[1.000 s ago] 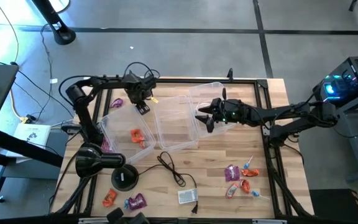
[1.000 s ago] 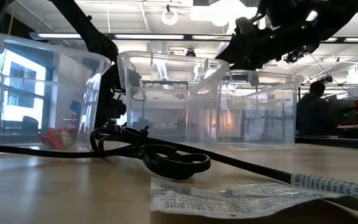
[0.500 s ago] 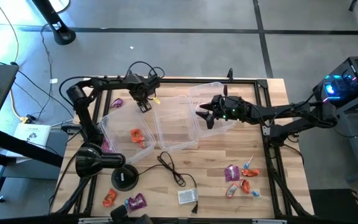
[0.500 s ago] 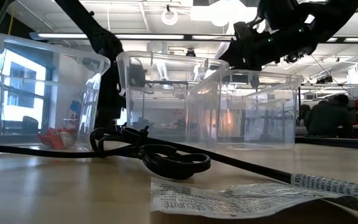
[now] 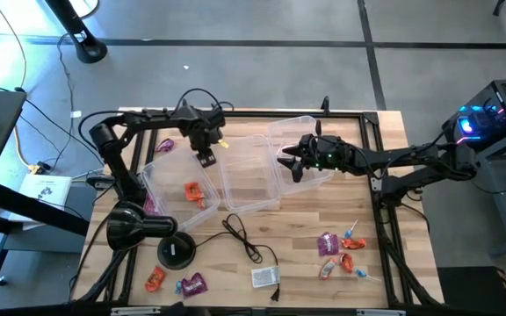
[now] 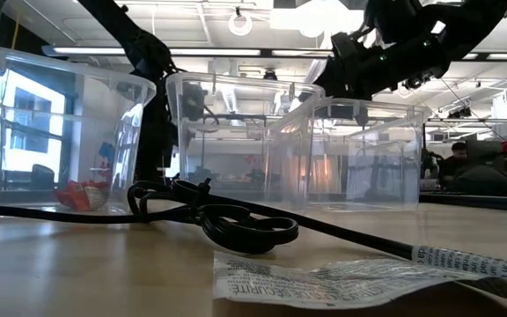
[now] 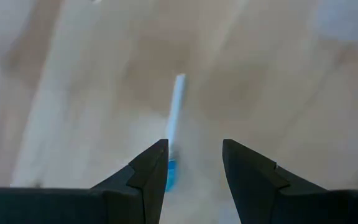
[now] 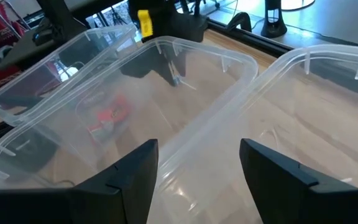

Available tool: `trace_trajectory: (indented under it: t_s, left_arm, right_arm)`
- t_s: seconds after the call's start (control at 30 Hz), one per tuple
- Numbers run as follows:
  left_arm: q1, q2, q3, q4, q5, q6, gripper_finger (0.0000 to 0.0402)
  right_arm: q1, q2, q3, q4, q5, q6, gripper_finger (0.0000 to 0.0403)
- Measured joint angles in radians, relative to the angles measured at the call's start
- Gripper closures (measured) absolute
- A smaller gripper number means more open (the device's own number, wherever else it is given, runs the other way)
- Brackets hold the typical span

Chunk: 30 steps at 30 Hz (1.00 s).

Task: Sort candy
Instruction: Put the blue candy into the right transparent bin

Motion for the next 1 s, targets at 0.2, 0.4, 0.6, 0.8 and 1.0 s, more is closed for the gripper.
trace_trajectory:
  t_s: [0.2,0.4,0.6,0.8,1.0]
  left_arm:
    - [-0.026,0.0,-0.082,0.088,-0.152,-0.007,0.0257]
    - [-0.049,-0.004,-0.134,0.172,-0.236,-0.011,0.0257]
    - [-0.08,-0.003,-0.136,0.179,-0.338,-0.034,0.0318]
    - [-0.07,-0.035,-0.092,0.186,-0.385,-0.03,0.0394]
    - [-0.086,-0.106,-0.026,0.13,-0.375,-0.037,0.0401]
  right_arm:
    - [0.0,0.0,0.0,0.0,0.0,-0.005,0.0181]
    - [0.0,0.0,0.0,0.0,0.0,-0.006,0.0181]
    - [0.0,0.0,0.0,0.0,0.0,-0.004,0.0181]
    - [0.0,0.0,0.0,0.001,0.0,0.001,0.0181]
    - [0.0,0.0,0.0,0.0,0.0,0.001,0.0181]
